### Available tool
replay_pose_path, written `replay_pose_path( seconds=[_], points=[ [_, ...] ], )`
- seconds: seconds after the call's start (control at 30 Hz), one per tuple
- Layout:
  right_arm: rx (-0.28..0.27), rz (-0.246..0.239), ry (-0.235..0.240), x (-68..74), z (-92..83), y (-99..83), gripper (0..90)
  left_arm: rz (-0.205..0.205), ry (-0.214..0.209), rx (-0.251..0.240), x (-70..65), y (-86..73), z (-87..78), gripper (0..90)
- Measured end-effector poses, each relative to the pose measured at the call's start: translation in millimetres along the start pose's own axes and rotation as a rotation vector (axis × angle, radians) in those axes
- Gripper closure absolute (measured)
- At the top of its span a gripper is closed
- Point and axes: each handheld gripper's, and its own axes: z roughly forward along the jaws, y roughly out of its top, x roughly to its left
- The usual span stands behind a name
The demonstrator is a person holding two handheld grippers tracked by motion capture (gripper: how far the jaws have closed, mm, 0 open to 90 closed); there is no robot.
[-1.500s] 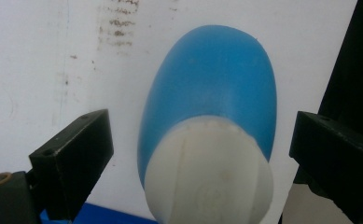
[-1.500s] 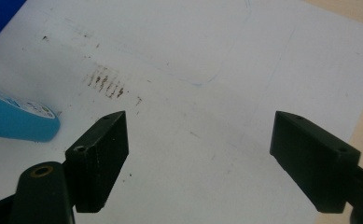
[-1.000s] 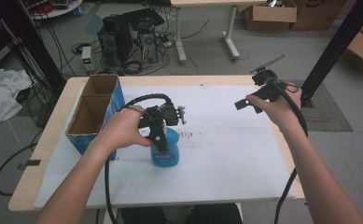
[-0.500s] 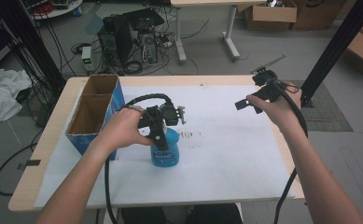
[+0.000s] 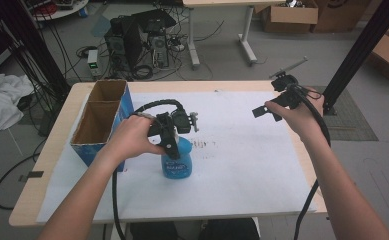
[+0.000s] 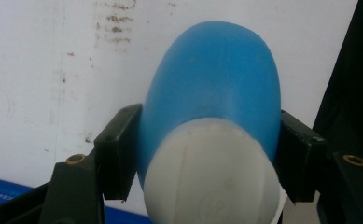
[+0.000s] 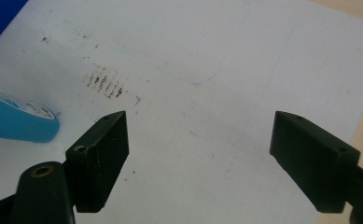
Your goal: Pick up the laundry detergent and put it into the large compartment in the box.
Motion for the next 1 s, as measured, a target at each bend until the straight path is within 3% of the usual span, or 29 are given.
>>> replay_pose_path(
  seconds=[0.67, 1.0],
  points=[
    [0.000, 0.002, 0.004, -1.8, -0.7, -2.4, 19.7, 0.006, 0.000, 0.008, 0.1, 1.3, -0.7, 35.6],
    [-0.001, 0.010, 0.005, -3.3, -1.0, -2.8, 19.8, -0.048, 0.005, 0.027, -0.7, 4.8, -1.3, 36.5]
  ],
)
